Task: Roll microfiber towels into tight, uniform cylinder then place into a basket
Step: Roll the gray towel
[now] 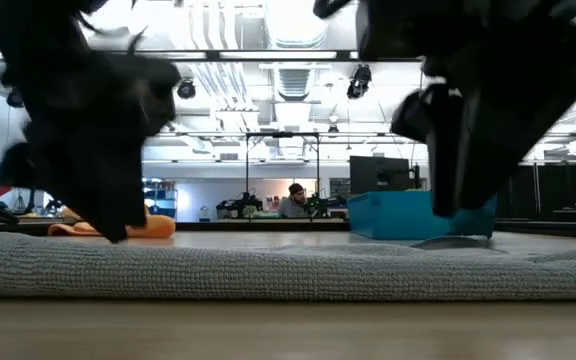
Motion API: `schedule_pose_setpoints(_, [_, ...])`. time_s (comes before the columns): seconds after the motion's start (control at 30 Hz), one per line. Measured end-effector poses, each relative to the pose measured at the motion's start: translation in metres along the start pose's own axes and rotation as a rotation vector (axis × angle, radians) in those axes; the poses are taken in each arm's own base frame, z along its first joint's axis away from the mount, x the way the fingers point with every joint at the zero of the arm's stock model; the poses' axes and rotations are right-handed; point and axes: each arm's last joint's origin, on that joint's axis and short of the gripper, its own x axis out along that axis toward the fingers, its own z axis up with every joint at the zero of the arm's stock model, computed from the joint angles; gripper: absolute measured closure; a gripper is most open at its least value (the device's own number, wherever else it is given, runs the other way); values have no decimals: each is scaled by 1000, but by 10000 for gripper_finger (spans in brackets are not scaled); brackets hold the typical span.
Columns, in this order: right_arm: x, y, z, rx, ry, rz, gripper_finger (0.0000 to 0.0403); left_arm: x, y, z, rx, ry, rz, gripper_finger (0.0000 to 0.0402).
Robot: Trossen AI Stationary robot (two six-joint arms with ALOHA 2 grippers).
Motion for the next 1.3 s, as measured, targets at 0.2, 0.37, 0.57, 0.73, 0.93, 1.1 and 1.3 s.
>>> schedule_pose_setpoints(0.2, [-3, 3, 4, -12, -19, 7, 271, 13, 15, 27, 95, -67, 81, 279])
schedule_pose_setpoints(0.37, [-3, 4, 4, -9, -17, 8, 271, -12, 10, 41, 89, -68, -7, 279])
schedule_pose_setpoints(0.57, [-3, 4, 5, -3, -36, -11, 271, -49, -9, 33, 127, -132, -230, 279])
schedule_pose_setpoints(0.73, [2, 2, 9, -22, -89, -48, 271, -41, -20, 11, 294, -218, -249, 279])
schedule_pose_setpoints(0.93, [21, -12, 10, -24, -37, -87, 271, 10, 0, 5, 380, -161, -39, 279])
schedule_pose_setpoints(1.1, [36, -33, 7, -76, 78, -153, 271, 25, 10, 18, 346, -138, 8, 279])
schedule_pose_setpoints(1.3, [30, -73, 12, -74, 154, -230, 271, 14, 4, 13, 335, -56, -65, 279])
